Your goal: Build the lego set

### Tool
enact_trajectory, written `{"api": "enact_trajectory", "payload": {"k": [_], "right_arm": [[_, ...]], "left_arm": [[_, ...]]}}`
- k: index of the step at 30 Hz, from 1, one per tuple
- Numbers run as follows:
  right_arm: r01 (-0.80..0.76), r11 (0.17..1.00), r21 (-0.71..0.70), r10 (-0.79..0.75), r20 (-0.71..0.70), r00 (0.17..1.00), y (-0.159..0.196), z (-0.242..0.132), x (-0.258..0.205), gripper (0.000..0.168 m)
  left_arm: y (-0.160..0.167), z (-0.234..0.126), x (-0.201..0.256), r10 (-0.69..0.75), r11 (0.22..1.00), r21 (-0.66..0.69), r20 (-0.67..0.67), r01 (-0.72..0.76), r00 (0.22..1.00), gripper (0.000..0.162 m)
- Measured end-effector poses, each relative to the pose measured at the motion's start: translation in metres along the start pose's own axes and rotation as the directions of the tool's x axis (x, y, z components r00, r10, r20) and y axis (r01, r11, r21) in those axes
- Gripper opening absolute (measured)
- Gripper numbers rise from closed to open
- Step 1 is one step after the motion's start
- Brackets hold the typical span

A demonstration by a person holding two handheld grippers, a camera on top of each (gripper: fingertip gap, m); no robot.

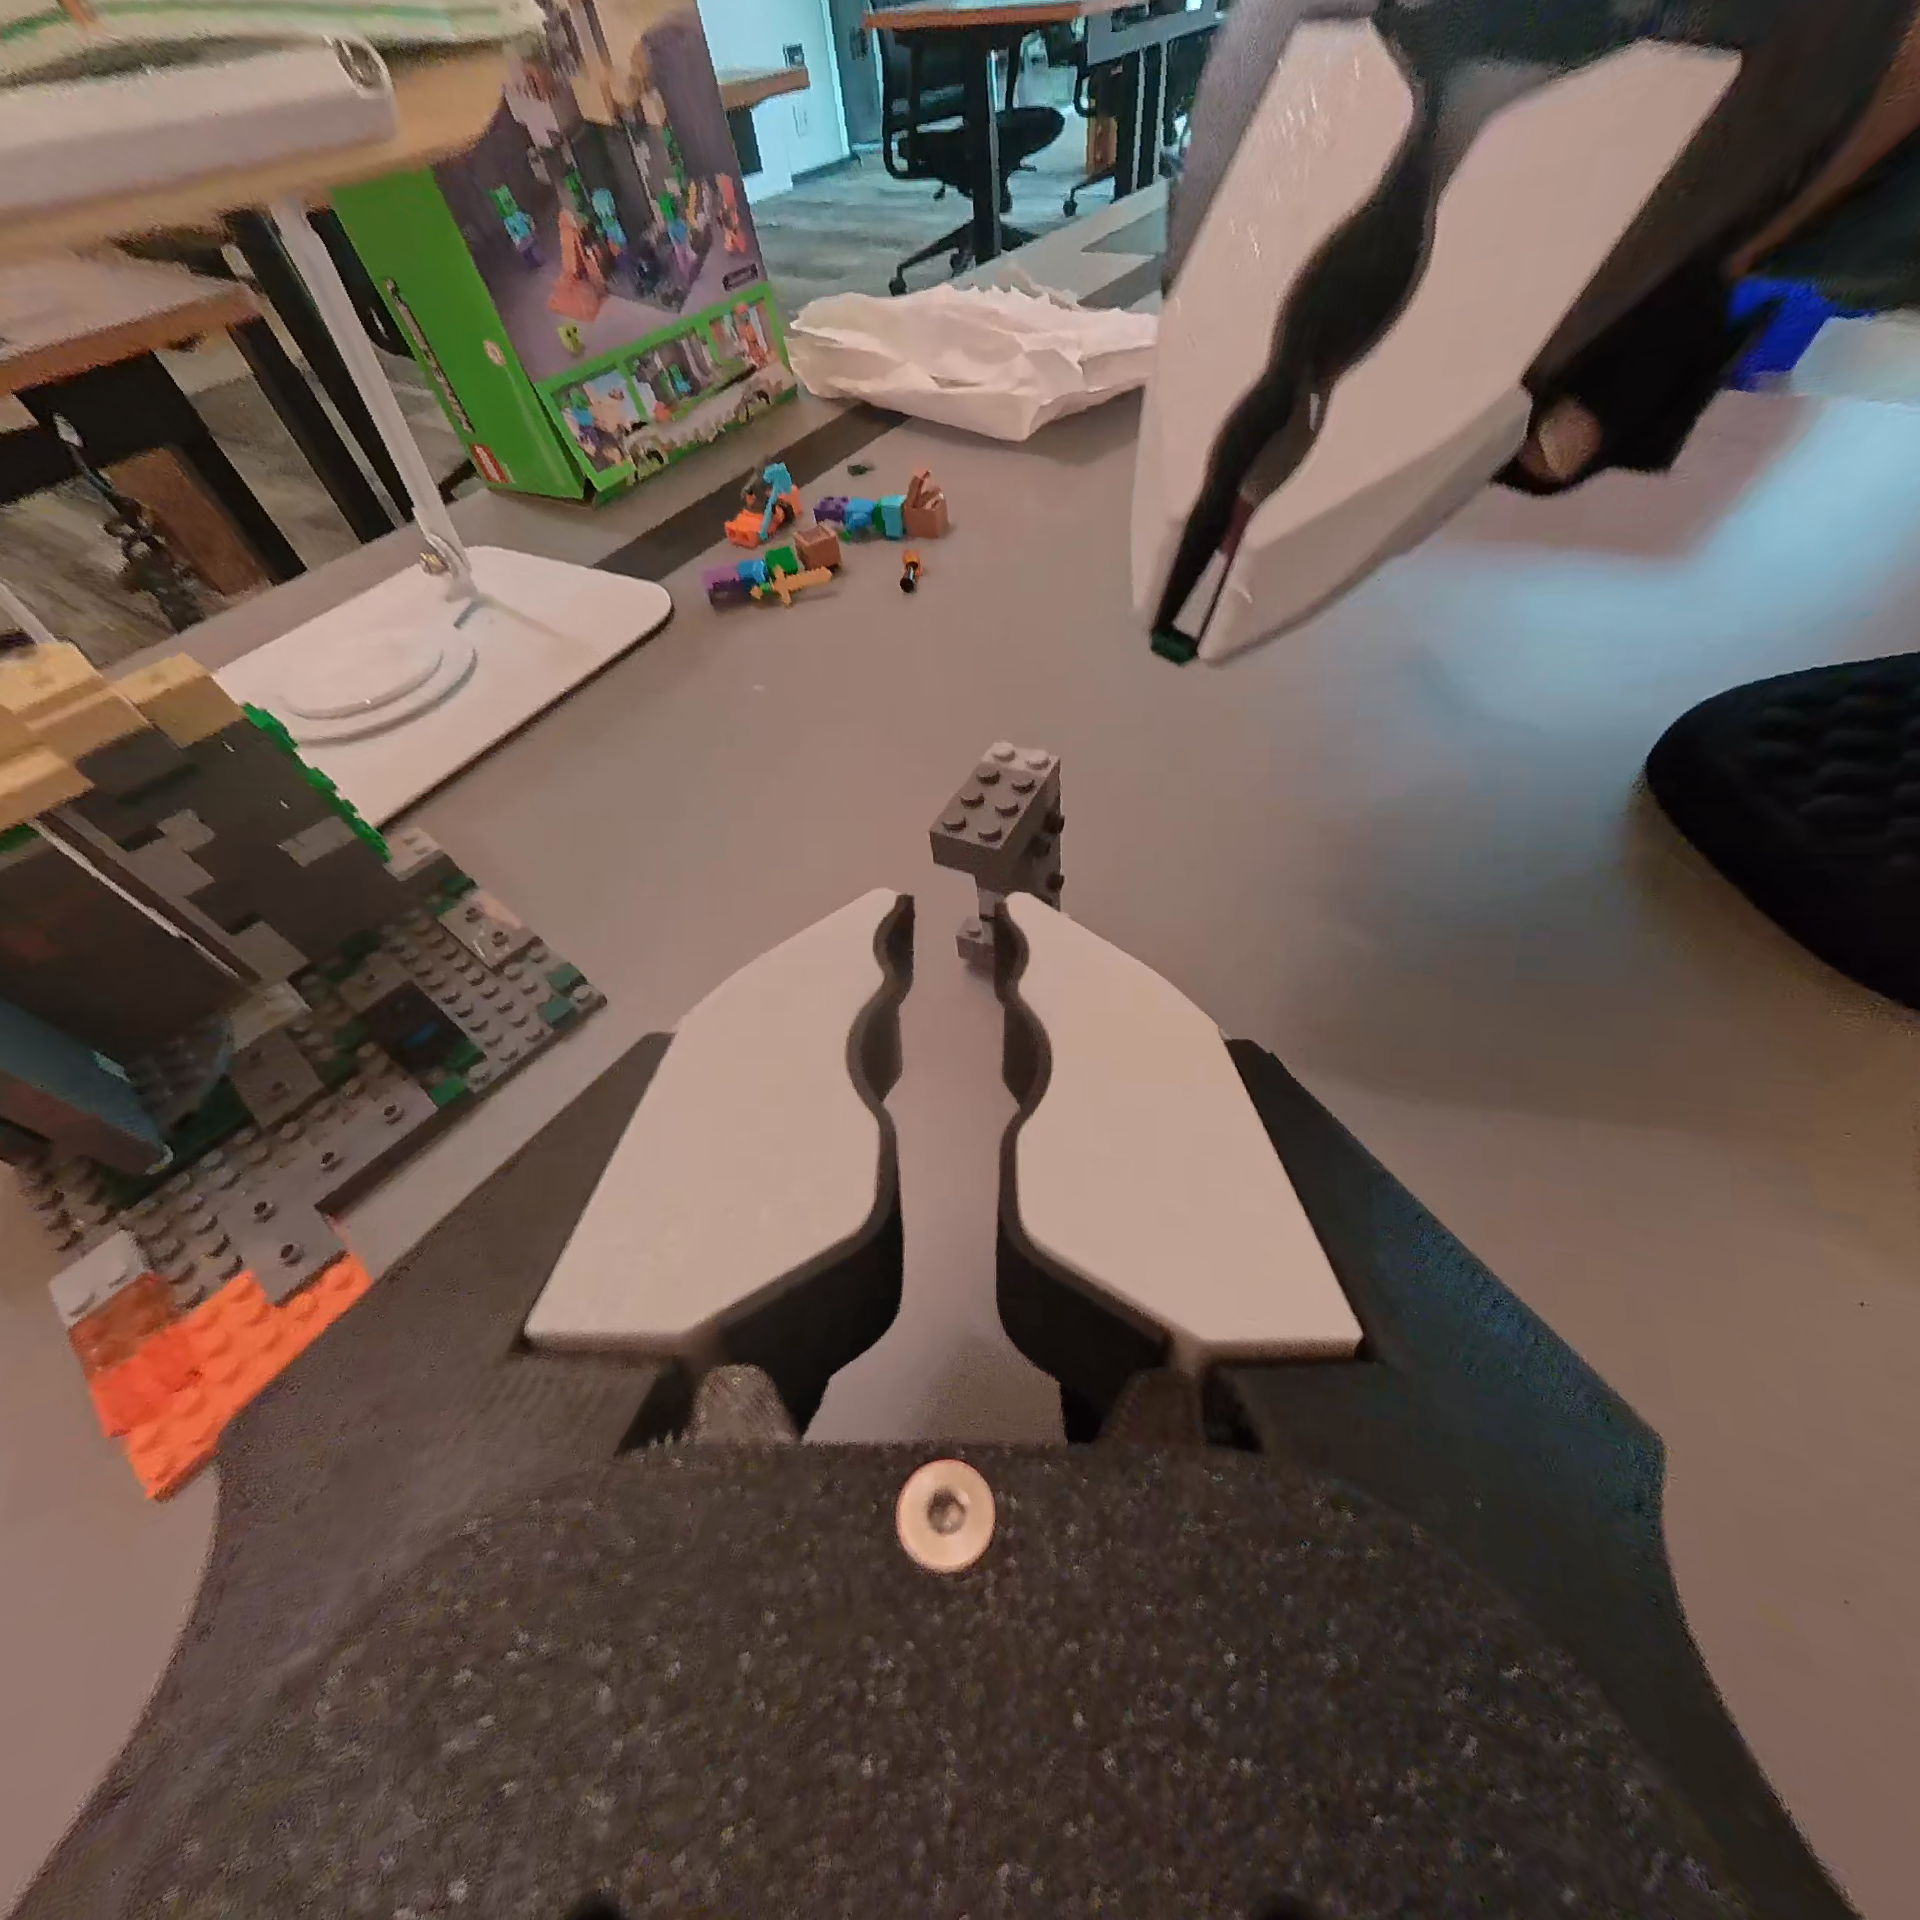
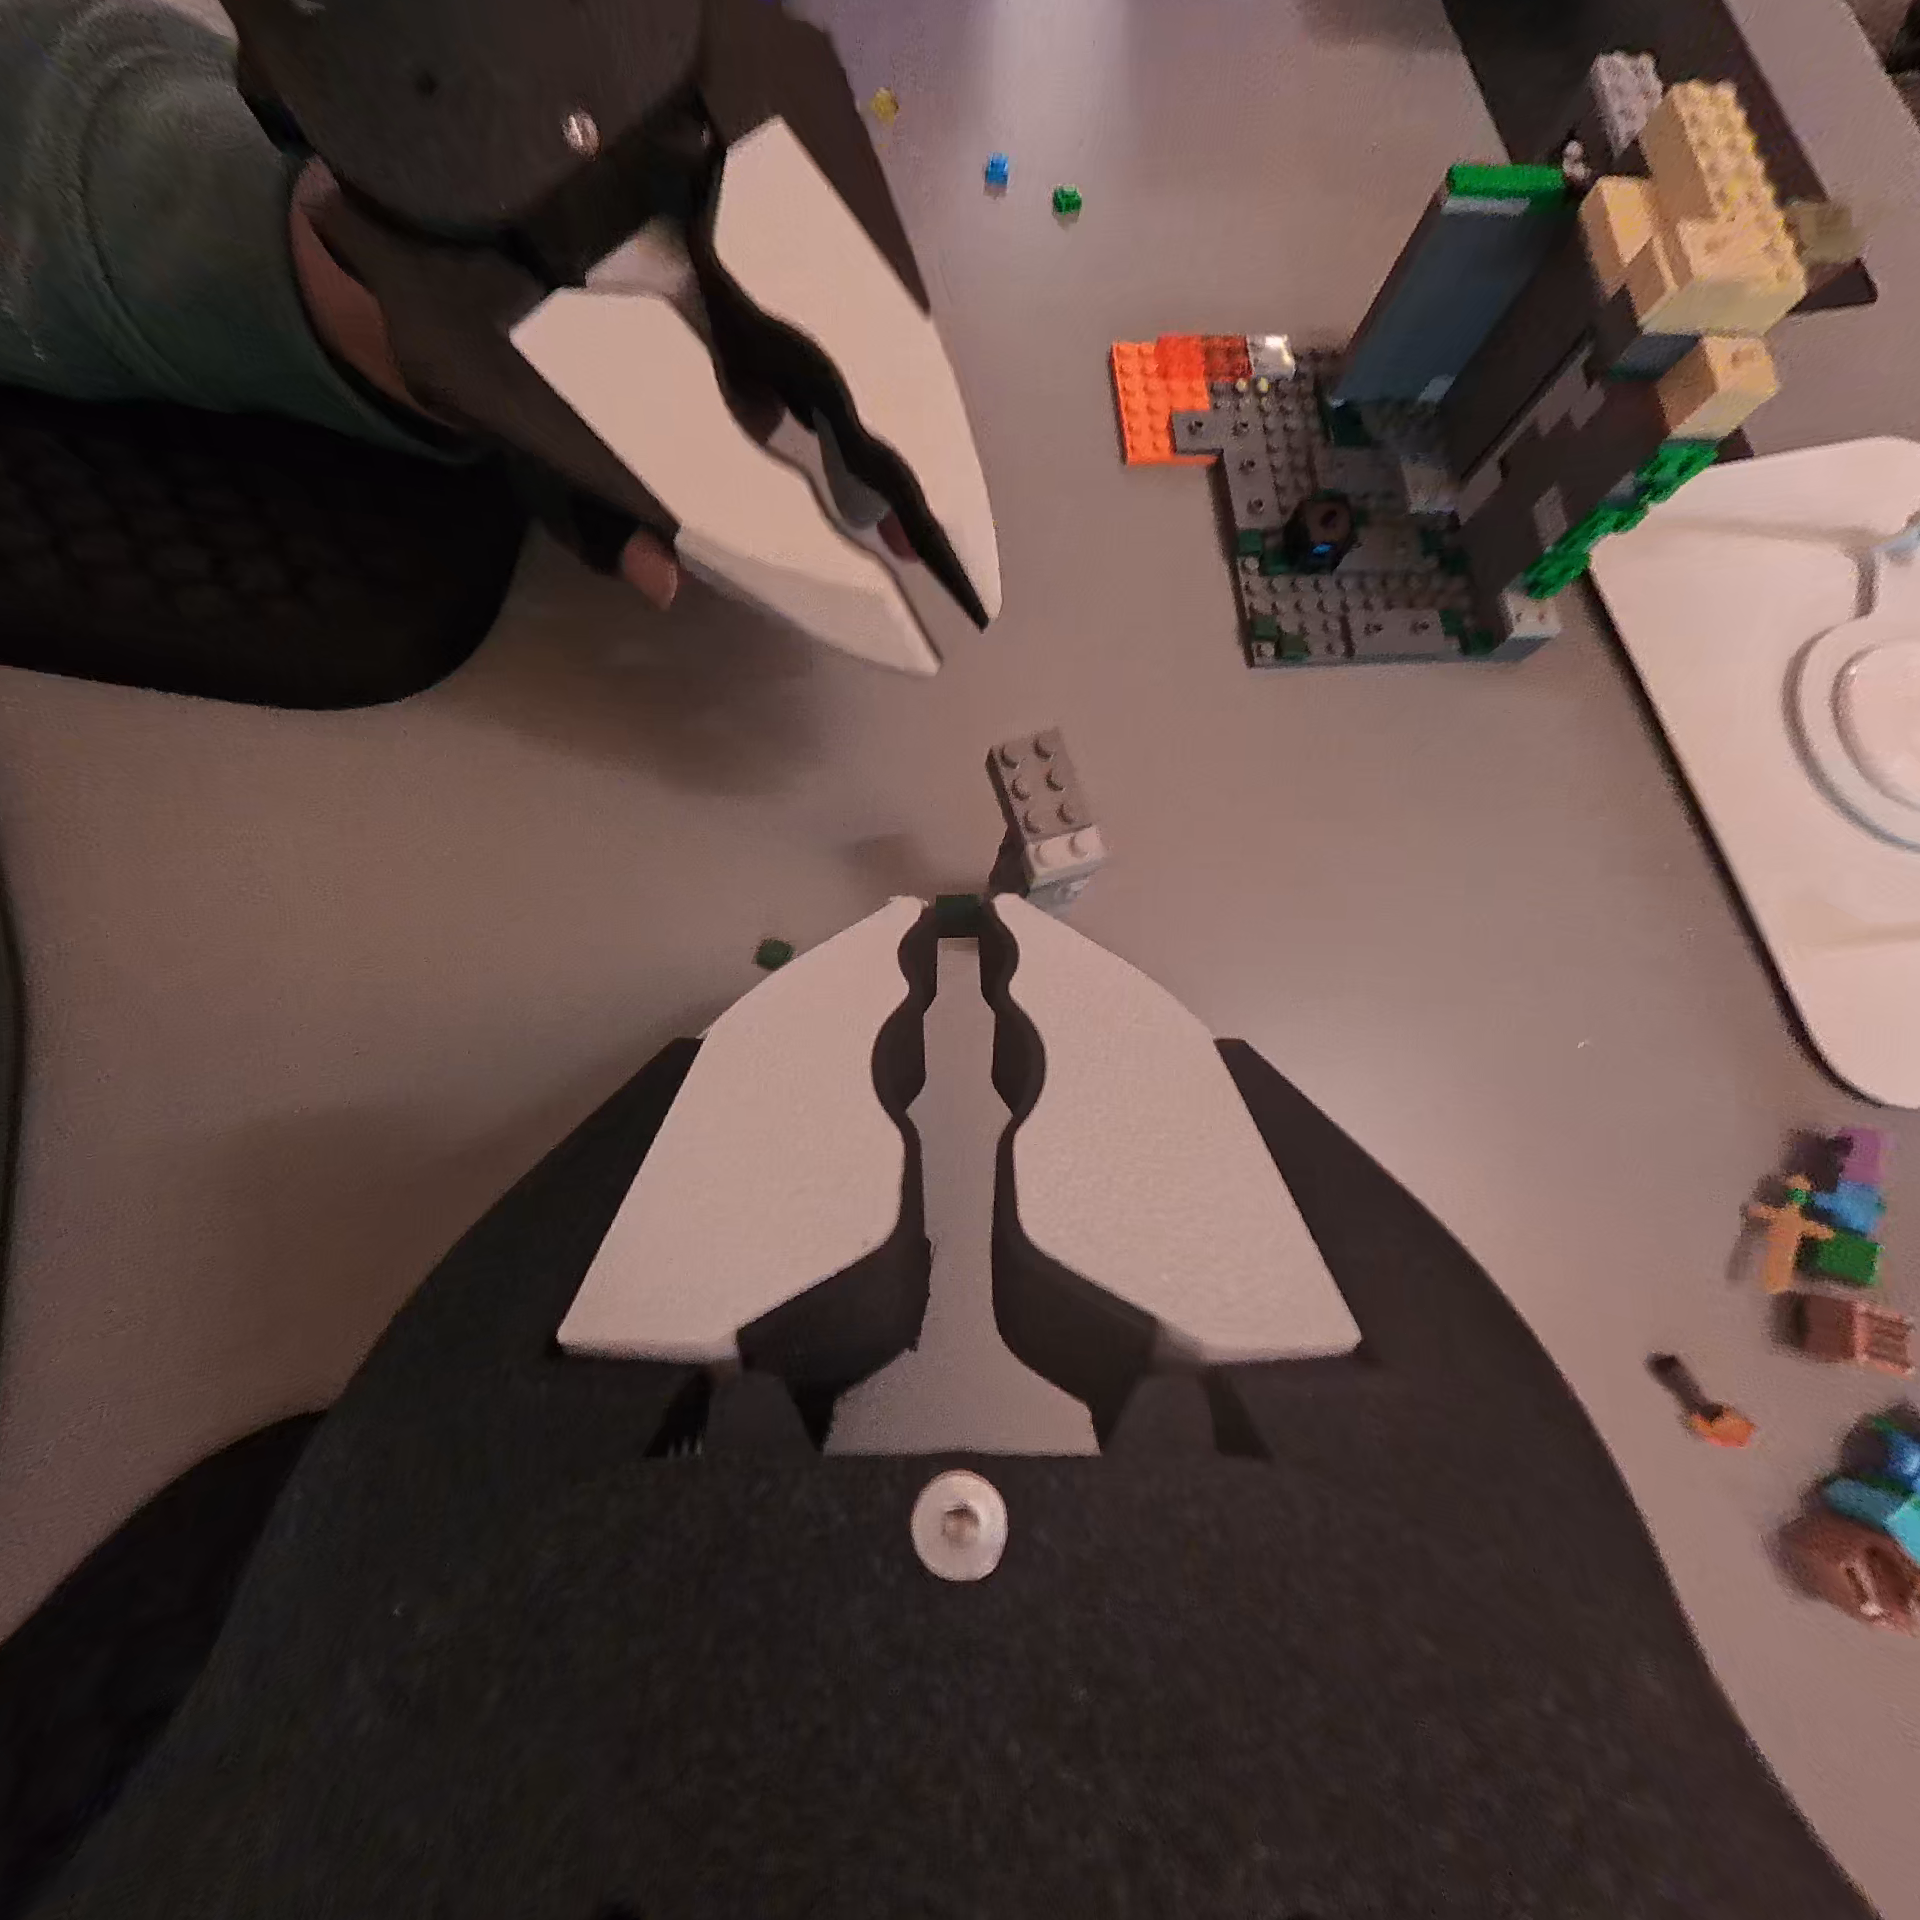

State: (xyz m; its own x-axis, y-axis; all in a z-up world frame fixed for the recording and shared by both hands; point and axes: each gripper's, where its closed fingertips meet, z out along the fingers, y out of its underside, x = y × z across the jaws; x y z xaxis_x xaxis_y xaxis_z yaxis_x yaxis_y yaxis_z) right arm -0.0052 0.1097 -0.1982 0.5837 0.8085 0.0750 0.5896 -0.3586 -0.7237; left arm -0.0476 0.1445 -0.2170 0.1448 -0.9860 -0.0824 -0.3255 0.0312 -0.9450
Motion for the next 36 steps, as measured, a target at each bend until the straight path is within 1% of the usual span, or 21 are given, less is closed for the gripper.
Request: {"api": "enact_trajectory", "payload": {"k": [1,4,7,12,18,28,36], "right_arm": [[0.013,1.000,-0.001,-0.013,0.013,1.000,-0.004,0.000,0.002,0.007],[0.047,0.999,-0.016,-0.046,0.055,0.997,-0.013,0.003,0.005,0.007],[0.082,0.996,-0.047,-0.077,0.097,0.992,-0.018,0.010,0.007,0.007],[0.097,0.991,-0.094,-0.081,0.156,0.984,-0.020,0.026,0.014,0.007],[0.098,0.989,-0.107,-0.073,0.213,0.974,-0.017,0.038,0.018,0.007],[0.109,0.984,-0.143,-0.074,0.228,0.971,-0.016,0.043,0.020,0.007],[0.109,0.981,-0.161,-0.072,0.223,0.972,-0.015,0.045,0.020,0.007]], "left_arm": [[0.003,0.001,0.001,-0.006,1.000,-0.008,-0.005,0.006,1.000,0.016],[0.008,0.005,0.003,0.006,0.999,-0.035,-0.017,-0.007,1.000,0.022],[0.011,0.013,0.003,0.027,0.998,-0.060,-0.030,-0.029,0.999,0.024],[0.019,0.032,0.003,-0.013,0.993,-0.121,-0.107,0.000,0.994,0.018],[0.017,0.037,0.000,-0.059,0.993,-0.114,-0.140,0.043,0.988,0.016],[0.016,0.036,0.007,-0.072,0.993,-0.109,-0.176,0.053,0.982,0.016],[0.014,0.036,0.009,-0.072,0.993,-0.101,-0.177,0.055,0.982,0.016]]}}
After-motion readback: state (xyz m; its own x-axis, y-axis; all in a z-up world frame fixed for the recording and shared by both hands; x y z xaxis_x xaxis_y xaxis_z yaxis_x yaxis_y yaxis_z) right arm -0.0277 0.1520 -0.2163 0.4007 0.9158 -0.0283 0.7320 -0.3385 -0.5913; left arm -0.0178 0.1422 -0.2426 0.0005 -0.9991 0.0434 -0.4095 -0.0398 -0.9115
